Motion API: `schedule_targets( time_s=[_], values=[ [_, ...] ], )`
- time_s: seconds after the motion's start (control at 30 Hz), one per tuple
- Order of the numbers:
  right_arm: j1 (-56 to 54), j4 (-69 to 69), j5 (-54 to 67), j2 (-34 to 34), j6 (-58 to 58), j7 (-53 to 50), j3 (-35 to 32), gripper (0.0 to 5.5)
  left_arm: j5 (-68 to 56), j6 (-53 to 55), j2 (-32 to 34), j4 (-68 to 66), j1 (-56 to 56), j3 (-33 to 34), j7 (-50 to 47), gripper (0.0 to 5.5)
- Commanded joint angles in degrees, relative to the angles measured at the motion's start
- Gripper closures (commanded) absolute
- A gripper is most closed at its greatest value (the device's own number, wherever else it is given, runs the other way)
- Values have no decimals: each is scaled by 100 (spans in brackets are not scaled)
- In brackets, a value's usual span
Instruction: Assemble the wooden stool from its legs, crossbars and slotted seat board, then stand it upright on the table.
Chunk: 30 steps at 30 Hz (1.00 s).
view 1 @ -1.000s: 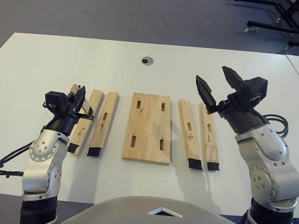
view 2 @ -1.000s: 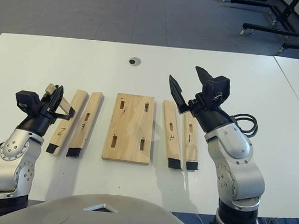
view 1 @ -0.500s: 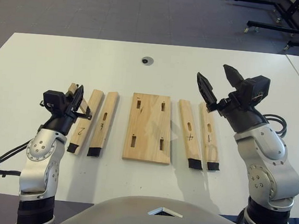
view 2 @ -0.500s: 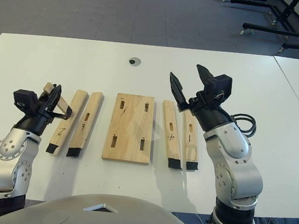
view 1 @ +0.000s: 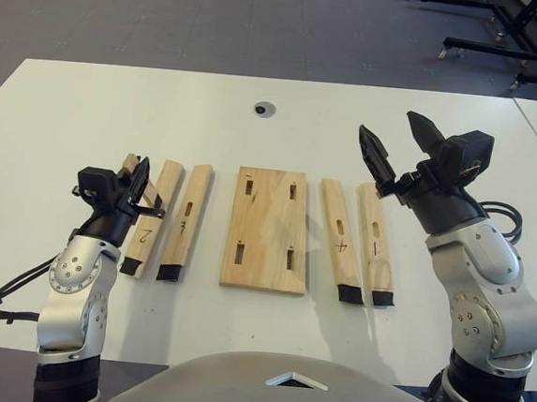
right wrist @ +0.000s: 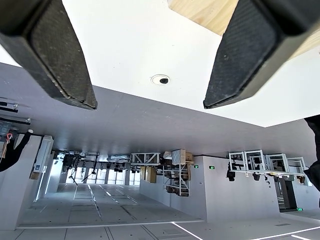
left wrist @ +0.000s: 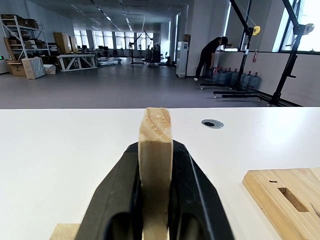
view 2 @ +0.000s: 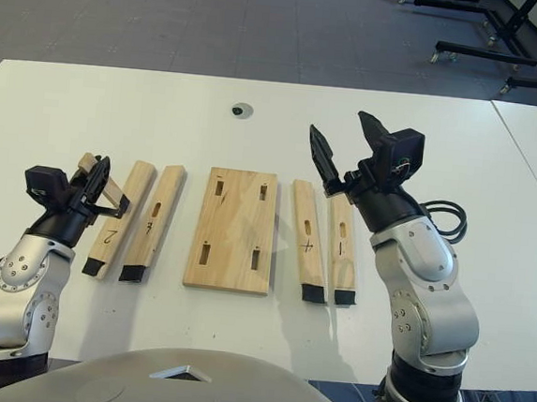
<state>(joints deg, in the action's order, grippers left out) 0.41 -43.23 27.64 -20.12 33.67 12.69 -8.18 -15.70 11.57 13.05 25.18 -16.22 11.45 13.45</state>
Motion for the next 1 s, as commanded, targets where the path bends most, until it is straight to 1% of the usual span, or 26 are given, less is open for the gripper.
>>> schedule_targets(
  time_s=[0.03, 0.23, 0.5, 1.0],
  values=[
    [-29, -96, 62, 35, 97, -64, 44, 160, -50, 169, 70, -34, 33, 68, 9, 511],
    [-56, -116, 161, 120, 139, -146, 7, 160, -62, 226, 60, 13, -8, 91, -10, 511],
    [-26, -128, 196, 89, 142, -205, 45, 160, -86, 168, -55, 179, -134, 129, -136, 511],
    [23, -116, 140, 78, 92, -236, 148, 160, -66, 93, -56, 154, -76, 115, -149, 511]
  ],
)
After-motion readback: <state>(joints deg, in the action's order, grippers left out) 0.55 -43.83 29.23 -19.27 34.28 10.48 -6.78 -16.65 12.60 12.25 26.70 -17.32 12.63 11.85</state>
